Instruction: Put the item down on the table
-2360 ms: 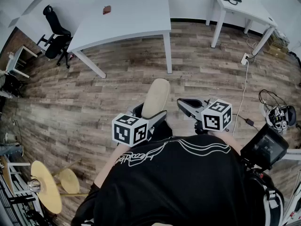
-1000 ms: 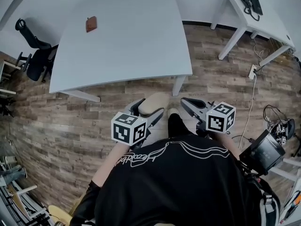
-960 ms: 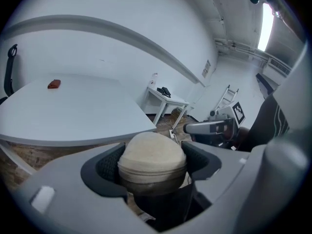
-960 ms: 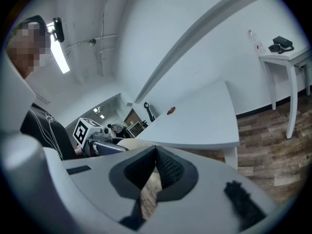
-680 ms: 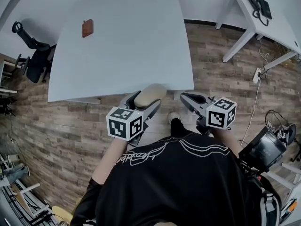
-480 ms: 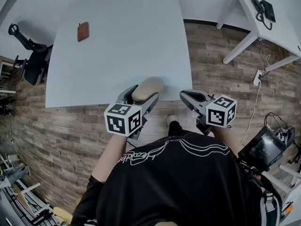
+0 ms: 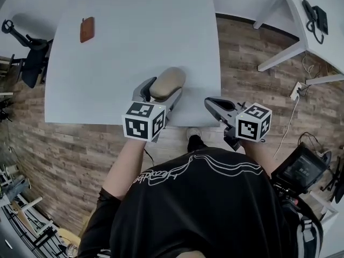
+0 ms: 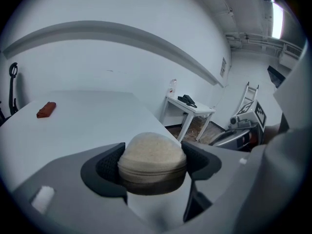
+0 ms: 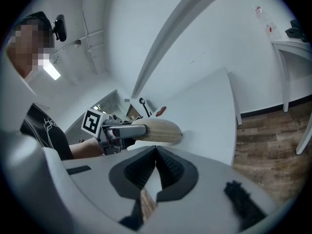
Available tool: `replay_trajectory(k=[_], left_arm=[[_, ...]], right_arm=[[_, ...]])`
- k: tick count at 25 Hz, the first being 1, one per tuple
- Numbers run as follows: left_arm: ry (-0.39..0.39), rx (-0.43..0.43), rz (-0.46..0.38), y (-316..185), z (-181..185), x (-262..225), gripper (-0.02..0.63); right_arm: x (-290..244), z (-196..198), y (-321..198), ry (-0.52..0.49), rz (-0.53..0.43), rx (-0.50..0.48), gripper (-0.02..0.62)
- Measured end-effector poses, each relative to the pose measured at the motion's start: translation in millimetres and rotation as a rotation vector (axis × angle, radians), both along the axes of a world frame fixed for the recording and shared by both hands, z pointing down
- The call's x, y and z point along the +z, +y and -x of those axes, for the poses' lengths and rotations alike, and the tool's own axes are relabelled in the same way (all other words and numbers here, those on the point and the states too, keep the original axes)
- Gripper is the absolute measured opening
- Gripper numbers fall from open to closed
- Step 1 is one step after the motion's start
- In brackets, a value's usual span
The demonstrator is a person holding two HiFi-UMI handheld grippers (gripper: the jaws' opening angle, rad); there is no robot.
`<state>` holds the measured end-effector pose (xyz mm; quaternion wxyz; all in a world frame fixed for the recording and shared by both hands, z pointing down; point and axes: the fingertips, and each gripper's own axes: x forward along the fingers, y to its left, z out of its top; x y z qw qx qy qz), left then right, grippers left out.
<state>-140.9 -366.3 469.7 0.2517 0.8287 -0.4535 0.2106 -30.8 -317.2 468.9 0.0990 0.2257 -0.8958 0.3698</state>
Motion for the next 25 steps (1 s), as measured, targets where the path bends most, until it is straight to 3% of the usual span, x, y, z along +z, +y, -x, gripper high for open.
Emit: replay_trajectory(k=[4, 11, 20, 25], left_arm=[[-0.012, -0.003, 0.024, -37, -13, 26, 0.368], [-0.039, -0.015, 0.069, -27, -4, 46, 0.371], [-0.278, 0.023, 0.162, -12, 5, 108, 0.374], [-0.288, 0.017, 0.183, -8, 6, 121, 0.377]], right_arm=[[20, -13, -33, 0.003, 0.037, -0.007, 0.008], [25, 1, -23, -0.018, 0.065, -0.038, 0.008], [31, -1, -19, -0.068, 0.115, -0.008, 0.008], [32, -1, -11, -0.063, 0.118, -0.002, 0.008]])
